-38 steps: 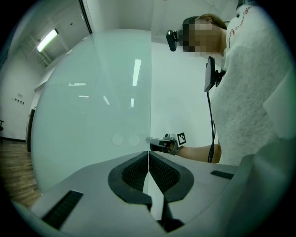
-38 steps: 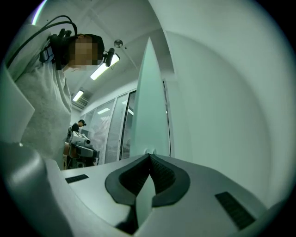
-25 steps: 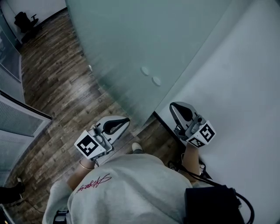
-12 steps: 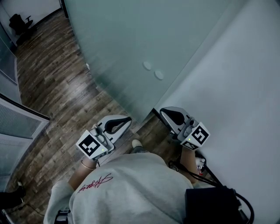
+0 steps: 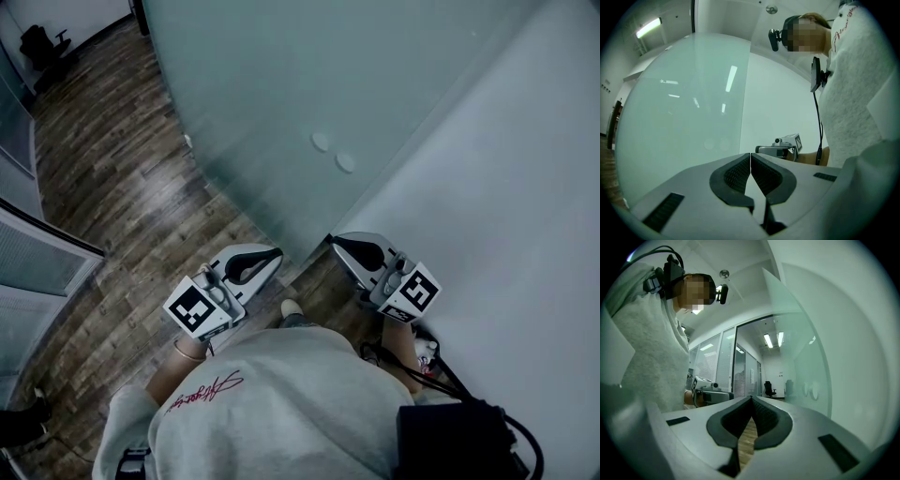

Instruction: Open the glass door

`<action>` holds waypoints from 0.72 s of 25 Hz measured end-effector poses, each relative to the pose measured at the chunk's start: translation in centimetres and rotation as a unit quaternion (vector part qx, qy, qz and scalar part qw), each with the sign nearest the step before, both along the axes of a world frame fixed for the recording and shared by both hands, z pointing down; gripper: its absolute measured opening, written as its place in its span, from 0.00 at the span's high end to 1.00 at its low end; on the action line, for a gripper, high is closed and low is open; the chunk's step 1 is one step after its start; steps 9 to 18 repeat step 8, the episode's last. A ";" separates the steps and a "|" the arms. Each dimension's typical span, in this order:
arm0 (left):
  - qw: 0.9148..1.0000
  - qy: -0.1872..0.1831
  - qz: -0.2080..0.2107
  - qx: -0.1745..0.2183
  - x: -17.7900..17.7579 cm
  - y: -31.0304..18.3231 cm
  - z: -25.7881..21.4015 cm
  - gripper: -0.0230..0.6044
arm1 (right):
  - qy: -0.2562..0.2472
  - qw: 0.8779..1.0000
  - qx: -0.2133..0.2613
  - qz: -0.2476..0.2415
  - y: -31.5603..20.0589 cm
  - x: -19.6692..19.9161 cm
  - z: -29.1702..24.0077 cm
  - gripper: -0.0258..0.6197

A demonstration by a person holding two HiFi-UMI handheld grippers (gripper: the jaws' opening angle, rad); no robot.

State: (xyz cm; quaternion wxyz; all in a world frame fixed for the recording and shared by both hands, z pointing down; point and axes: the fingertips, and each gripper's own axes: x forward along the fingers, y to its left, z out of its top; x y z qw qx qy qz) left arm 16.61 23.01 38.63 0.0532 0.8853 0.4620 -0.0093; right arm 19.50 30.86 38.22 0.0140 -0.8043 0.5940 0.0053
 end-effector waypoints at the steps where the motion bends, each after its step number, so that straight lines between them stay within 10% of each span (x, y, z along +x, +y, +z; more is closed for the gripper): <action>1: 1.000 -0.001 0.003 0.003 0.1 0.1 0.1 0.93 | -0.001 1.000 0.000 -0.001 0.0 0.0 0.0 0.93; 18: 1.000 0.007 0.010 -0.005 0.9 0.6 -0.5 0.93 | 0.001 1.000 0.002 -0.001 0.2 0.4 -0.1 0.93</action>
